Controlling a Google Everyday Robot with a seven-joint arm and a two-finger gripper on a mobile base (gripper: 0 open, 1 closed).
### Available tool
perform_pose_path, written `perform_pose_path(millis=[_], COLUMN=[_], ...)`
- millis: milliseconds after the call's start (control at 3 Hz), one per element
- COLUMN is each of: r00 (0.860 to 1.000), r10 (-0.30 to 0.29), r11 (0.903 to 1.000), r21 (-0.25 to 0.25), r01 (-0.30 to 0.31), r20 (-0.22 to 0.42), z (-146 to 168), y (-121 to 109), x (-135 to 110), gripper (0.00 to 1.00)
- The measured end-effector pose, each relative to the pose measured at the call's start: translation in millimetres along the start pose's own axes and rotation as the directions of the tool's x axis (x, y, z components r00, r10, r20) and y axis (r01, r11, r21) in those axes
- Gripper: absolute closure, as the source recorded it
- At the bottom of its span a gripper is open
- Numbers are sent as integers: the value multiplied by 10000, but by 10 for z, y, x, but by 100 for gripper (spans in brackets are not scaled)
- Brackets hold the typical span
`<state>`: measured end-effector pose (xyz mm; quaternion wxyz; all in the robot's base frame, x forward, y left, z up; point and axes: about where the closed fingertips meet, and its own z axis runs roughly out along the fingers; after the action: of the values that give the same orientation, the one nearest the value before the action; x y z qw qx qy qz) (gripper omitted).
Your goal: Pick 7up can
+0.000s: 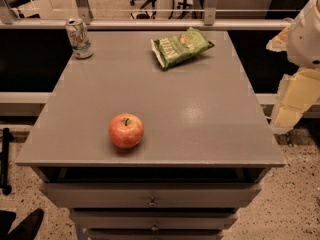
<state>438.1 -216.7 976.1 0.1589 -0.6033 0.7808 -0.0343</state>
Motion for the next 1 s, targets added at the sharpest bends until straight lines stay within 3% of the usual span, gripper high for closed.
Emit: perform_pose_path(millis=[333,667,1000], r00=[10000,9995,9938], r10=[0,26,-64], r11=[10000,10000,9998], r21=[2,64,178], r01=[0,-28,44], r20=[1,326,1108], z=[0,162,471], y=[0,-147,-503], x=[0,-152,-570], gripper=[0,0,0])
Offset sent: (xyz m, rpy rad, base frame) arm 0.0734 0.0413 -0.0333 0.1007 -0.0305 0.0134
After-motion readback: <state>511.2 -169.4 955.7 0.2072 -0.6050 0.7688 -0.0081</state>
